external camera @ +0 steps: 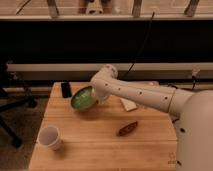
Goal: Pick up the ceramic bowl
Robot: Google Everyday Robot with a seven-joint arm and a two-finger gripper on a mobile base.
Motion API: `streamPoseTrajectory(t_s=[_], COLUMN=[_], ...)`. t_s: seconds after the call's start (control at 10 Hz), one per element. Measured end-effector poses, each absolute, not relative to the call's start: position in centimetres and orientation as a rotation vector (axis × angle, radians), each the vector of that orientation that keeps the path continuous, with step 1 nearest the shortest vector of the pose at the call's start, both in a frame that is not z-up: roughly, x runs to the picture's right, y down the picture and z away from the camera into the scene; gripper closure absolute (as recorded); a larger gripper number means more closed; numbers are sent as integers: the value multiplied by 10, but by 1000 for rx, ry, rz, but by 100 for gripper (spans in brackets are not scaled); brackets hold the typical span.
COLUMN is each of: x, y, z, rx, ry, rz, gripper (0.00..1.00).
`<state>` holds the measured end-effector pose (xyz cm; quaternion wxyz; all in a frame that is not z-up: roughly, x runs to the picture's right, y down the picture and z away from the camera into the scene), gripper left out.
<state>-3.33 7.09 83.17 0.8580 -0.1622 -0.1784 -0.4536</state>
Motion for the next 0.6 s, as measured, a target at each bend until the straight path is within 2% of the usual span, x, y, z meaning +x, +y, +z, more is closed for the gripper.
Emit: streamPoseTrajectory(t_s=[0.6], x=[-33], y=[63], z=[826], rx=[-322], ry=[-368], rz=[-961], gripper=[98])
